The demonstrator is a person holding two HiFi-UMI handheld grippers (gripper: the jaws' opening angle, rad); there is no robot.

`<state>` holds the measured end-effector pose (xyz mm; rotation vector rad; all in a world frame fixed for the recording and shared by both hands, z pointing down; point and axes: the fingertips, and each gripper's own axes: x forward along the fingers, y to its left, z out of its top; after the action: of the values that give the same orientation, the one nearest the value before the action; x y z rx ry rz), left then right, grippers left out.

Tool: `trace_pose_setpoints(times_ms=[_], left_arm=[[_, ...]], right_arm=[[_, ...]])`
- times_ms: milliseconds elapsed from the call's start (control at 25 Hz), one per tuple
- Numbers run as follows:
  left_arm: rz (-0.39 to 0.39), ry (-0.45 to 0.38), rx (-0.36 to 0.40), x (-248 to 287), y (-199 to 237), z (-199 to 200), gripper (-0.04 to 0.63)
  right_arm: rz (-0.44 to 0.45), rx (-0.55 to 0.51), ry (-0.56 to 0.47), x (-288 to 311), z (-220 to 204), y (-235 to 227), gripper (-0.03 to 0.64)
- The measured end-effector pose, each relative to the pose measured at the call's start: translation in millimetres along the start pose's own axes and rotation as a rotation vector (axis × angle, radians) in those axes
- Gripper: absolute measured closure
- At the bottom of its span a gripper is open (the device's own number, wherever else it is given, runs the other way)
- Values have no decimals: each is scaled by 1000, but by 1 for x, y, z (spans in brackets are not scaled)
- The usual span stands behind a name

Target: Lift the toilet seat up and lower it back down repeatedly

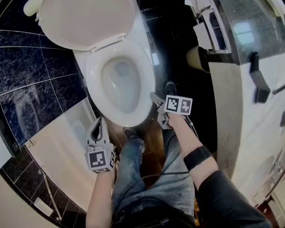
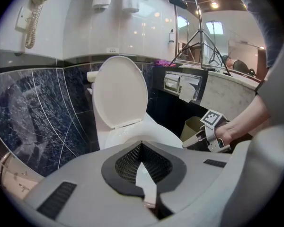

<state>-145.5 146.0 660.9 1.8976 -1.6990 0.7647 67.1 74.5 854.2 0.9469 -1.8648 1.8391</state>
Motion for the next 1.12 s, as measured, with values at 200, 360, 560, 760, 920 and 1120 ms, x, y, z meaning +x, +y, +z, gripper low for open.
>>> trace_pose_setpoints(times_ms=[200, 360, 560, 760, 920, 1120], left_arm=[[-13, 66, -32, -31, -10, -8, 597], [-21, 150, -92, -53, -25, -35, 597], [-47, 216, -204, -47, -46, -59, 597], [-41, 130, -245, -11, -50, -17, 597], [1, 60, -295, -4, -39, 22, 597], [37, 34, -338, -7, -26, 54, 597]], right_arm=[[13, -5, 6, -29, 14, 38, 502], [30, -17, 0, -53, 36, 75, 502], [47, -54, -4, -70, 61, 117, 500], [54, -62, 1, -72, 74, 138, 500], [73, -57, -7, -76, 88, 152, 499], [94, -53, -12, -83, 103, 170, 494]])
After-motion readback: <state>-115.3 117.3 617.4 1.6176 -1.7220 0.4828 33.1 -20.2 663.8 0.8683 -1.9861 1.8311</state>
